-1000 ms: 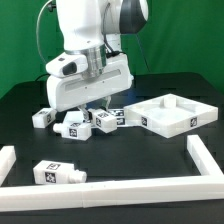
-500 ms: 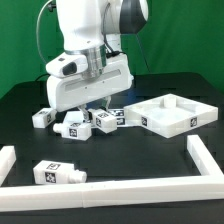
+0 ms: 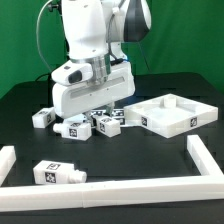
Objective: Assemble one leg
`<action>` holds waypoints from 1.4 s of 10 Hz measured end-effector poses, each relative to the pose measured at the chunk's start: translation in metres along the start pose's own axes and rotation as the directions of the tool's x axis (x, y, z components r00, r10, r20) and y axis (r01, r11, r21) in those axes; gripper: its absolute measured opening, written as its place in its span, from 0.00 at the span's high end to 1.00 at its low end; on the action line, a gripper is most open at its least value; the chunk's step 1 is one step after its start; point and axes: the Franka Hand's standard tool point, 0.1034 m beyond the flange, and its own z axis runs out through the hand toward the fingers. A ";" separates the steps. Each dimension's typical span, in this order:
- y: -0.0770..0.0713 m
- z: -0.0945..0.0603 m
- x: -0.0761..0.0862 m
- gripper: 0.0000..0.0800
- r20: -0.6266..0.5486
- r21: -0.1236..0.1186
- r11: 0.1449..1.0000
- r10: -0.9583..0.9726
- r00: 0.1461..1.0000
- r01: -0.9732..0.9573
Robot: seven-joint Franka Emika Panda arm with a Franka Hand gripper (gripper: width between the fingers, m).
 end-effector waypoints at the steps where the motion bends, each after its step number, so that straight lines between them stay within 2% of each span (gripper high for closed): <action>1: 0.000 0.000 0.000 0.63 0.000 0.000 1.000 0.000 1.000 0.000; 2: 0.000 0.000 0.000 0.63 0.000 0.000 1.000 0.000 1.000 0.000; 3: 0.000 -0.002 0.001 0.53 -0.001 -0.001 1.000 -0.006 1.000 0.006; 4: -0.001 -0.012 0.007 0.53 -0.010 -0.010 1.000 -0.019 1.000 0.019; 5: -0.005 -0.022 0.012 0.30 -0.013 -0.014 1.000 -0.026 1.000 0.026; 6: -0.015 -0.034 0.022 0.21 -0.008 -0.007 0.999 -0.035 0.999 0.035; 7: -0.027 -0.041 0.030 0.21 0.006 0.001 1.000 -0.025 1.000 0.025; 8: -0.044 -0.048 0.050 0.19 0.017 -0.010 0.999 -0.042 0.999 0.042; 9: -0.064 -0.050 0.079 0.19 0.019 -0.025 0.999 -0.024 1.000 0.025; 10: -0.072 -0.043 0.089 0.19 0.003 -0.028 0.999 -0.039 0.999 0.039; 11: -0.071 -0.039 0.085 0.19 -0.006 -0.029 0.999 -0.023 1.000 0.023; 14: -0.072 -0.039 0.084 0.19 -0.003 -0.027 0.999 -0.023 1.000 0.023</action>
Offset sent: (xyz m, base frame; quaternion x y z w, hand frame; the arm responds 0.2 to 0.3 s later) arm -0.0010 -0.0035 0.0316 -0.0428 -0.0138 -0.0439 0.9980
